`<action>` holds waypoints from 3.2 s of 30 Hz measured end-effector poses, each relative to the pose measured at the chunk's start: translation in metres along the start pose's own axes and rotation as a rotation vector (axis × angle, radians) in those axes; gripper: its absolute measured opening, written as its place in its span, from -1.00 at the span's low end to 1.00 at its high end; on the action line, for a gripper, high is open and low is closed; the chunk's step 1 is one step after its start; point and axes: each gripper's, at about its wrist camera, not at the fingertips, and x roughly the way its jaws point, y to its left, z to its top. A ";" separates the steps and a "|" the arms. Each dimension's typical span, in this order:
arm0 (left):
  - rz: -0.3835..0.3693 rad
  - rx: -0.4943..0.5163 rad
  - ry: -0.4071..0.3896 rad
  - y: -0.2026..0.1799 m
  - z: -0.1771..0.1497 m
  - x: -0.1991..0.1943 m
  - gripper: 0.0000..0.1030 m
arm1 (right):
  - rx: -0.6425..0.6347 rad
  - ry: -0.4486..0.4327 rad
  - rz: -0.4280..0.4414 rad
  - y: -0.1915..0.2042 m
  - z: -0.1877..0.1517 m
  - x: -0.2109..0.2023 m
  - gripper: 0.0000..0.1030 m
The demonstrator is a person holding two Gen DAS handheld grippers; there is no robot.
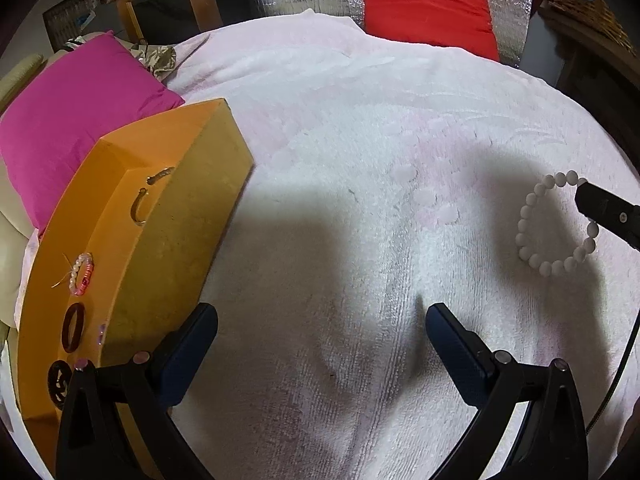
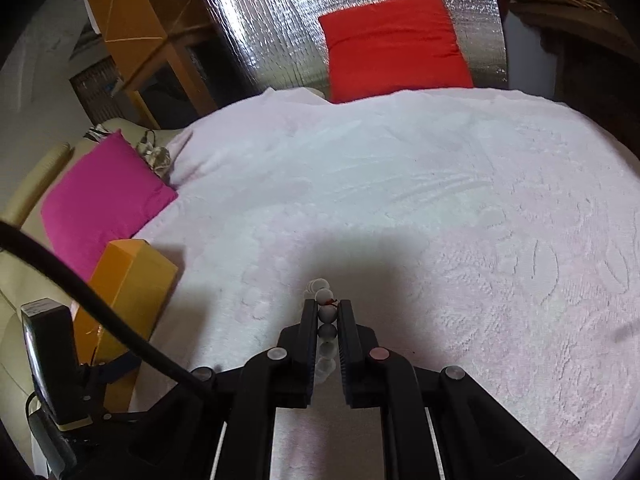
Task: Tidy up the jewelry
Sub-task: 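Lift the white pearl bracelet with the right tool and carry it to the box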
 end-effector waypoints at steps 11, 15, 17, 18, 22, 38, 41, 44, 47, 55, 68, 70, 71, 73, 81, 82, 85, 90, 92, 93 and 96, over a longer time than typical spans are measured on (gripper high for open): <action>0.013 -0.005 -0.058 0.005 0.001 -0.014 1.00 | -0.024 -0.036 0.014 0.009 0.001 -0.006 -0.79; 0.017 -0.008 -0.075 0.006 0.002 -0.020 1.00 | -0.028 -0.043 0.018 0.012 0.001 -0.007 -0.79; 0.020 -0.010 -0.084 0.008 0.002 -0.022 1.00 | -0.034 -0.042 0.019 0.013 0.000 -0.007 -0.79; 0.018 -0.014 -0.091 0.008 0.003 -0.023 1.00 | -0.036 -0.042 0.018 0.014 0.000 -0.006 -0.79; 0.029 -0.013 -0.112 0.010 0.003 -0.027 1.00 | -0.049 -0.048 0.019 0.019 0.000 -0.007 -0.79; 0.075 -0.036 -0.197 0.020 0.006 -0.043 1.00 | -0.070 -0.060 0.028 0.026 -0.001 -0.008 -0.79; 0.073 -0.038 -0.197 0.021 0.006 -0.045 1.00 | -0.075 -0.066 0.032 0.029 -0.002 -0.009 -0.79; 0.075 -0.043 -0.205 0.022 0.006 -0.047 1.00 | -0.080 -0.072 0.036 0.032 -0.002 -0.011 -0.79; 0.079 -0.054 -0.213 0.025 0.006 -0.050 1.00 | -0.085 -0.079 0.041 0.034 -0.002 -0.011 -0.79; 0.084 -0.080 -0.230 0.033 0.006 -0.056 1.00 | -0.097 -0.090 0.051 0.043 -0.004 -0.013 -0.79; 0.092 -0.120 -0.258 0.047 0.003 -0.066 1.00 | -0.119 -0.125 0.059 0.062 -0.008 -0.021 -0.79; 0.094 -0.126 -0.263 0.050 0.003 -0.068 1.00 | -0.120 -0.131 0.061 0.064 -0.009 -0.022 -0.79; 0.095 -0.128 -0.265 0.052 0.002 -0.068 1.00 | -0.119 -0.134 0.062 0.066 -0.009 -0.023 -0.79; 0.098 -0.137 -0.274 0.056 0.002 -0.071 1.00 | -0.120 -0.139 0.065 0.068 -0.009 -0.023 -0.79; 0.119 -0.169 -0.290 0.076 -0.004 -0.074 1.00 | -0.135 -0.160 0.087 0.088 -0.014 -0.028 -0.79; 0.125 -0.171 -0.291 0.078 -0.005 -0.074 1.00 | -0.140 -0.163 0.089 0.091 -0.015 -0.029 -0.79; 0.147 -0.185 -0.295 0.090 -0.009 -0.075 1.00 | -0.155 -0.170 0.101 0.102 -0.018 -0.030 -0.79; 0.176 -0.220 -0.310 0.113 -0.016 -0.079 1.00 | -0.163 -0.184 0.134 0.121 -0.024 -0.034 -0.79; 0.191 -0.233 -0.315 0.122 -0.018 -0.080 1.00 | -0.165 -0.188 0.146 0.128 -0.027 -0.036 -0.79; 0.196 -0.239 -0.316 0.125 -0.019 -0.080 1.00 | -0.168 -0.189 0.157 0.133 -0.029 -0.037 -0.79; 0.208 -0.266 -0.316 0.141 -0.023 -0.080 1.00 | -0.179 -0.192 0.181 0.146 -0.034 -0.040 -0.79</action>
